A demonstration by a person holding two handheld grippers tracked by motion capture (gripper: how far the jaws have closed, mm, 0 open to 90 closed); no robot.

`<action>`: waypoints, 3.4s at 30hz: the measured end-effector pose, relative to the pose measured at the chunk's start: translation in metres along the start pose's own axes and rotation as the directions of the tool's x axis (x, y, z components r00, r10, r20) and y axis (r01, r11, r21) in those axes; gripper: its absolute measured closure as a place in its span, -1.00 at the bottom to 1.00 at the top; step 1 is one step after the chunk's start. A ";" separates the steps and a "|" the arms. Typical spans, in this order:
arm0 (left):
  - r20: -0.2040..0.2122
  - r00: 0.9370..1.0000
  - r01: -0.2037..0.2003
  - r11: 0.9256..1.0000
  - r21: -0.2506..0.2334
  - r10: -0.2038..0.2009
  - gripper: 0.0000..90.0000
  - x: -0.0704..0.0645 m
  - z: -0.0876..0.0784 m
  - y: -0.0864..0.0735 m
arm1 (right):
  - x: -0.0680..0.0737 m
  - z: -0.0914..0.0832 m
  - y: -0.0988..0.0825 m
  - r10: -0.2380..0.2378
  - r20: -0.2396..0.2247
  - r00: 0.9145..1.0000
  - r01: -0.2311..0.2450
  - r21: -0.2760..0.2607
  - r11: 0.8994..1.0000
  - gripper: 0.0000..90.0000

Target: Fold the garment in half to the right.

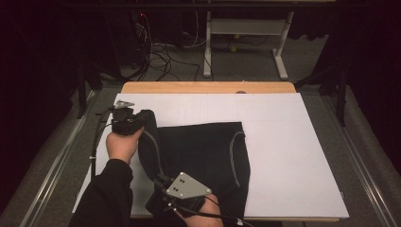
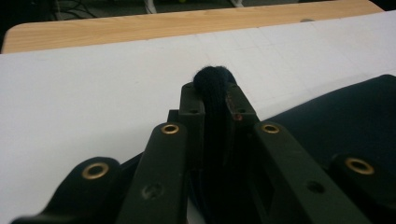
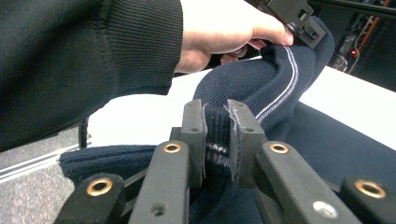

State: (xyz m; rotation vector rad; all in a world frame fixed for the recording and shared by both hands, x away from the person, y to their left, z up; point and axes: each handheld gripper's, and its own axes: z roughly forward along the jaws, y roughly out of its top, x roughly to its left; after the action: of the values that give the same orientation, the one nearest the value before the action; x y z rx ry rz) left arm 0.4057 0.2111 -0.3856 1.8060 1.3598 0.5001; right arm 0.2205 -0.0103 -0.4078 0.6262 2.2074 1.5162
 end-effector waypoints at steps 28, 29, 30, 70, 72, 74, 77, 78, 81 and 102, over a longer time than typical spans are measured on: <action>0.071 0.988 -0.144 0.989 0.041 0.141 0.70 -0.121 0.065 0.033 | -0.062 -0.086 -0.057 0.108 0.129 0.986 -0.109 -0.001 0.994 0.77; 0.073 0.987 -0.146 0.988 0.042 0.143 0.69 -0.124 0.067 0.033 | -0.064 -0.088 -0.059 0.106 0.133 0.985 -0.106 -0.001 0.994 0.77; 0.077 0.987 -0.148 0.988 0.043 0.144 0.69 -0.129 0.070 0.034 | -0.065 -0.090 -0.060 0.108 0.137 0.985 -0.109 0.000 0.994 0.77; 0.198 0.963 -0.196 0.980 0.039 0.184 0.11 -0.204 0.133 0.017 | -0.096 -0.139 -0.104 0.126 0.259 0.958 -0.149 0.073 0.986 0.88; 0.199 0.962 -0.198 0.980 0.037 0.187 -0.01 -0.203 0.131 0.017 | -0.097 -0.139 -0.104 0.136 0.261 0.956 -0.159 0.071 0.985 0.88; 0.203 0.958 -0.213 0.977 0.026 0.203 -0.09 -0.201 0.126 0.018 | -0.098 -0.141 -0.104 0.139 0.265 0.954 -0.161 0.063 0.985 0.89; 0.200 0.955 -0.225 0.974 0.004 0.219 -0.13 -0.197 0.116 0.018 | -0.099 -0.142 -0.104 0.139 0.270 0.953 -0.161 0.061 0.985 0.90; 0.196 0.956 -0.223 0.975 -0.005 0.219 -0.13 -0.194 0.112 0.017 | -0.099 -0.142 -0.104 0.139 0.269 0.953 -0.161 0.060 0.985 0.90; 0.204 0.956 -0.210 0.977 -0.024 0.211 -0.13 -0.184 0.104 0.014 | -0.098 -0.142 -0.104 0.135 0.271 0.953 -0.159 0.065 0.985 0.91; 0.254 0.947 -0.169 0.978 -0.122 0.195 -0.70 -0.086 0.038 -0.057 | -0.099 -0.132 -0.106 0.111 0.297 0.948 -0.147 0.101 0.984 1.00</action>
State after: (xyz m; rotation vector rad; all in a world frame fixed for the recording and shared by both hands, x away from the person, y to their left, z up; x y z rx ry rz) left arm 0.3687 0.1238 -0.4400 1.8511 0.9759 0.3971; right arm 0.2143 -0.2004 -0.4562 0.9841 2.0755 1.2594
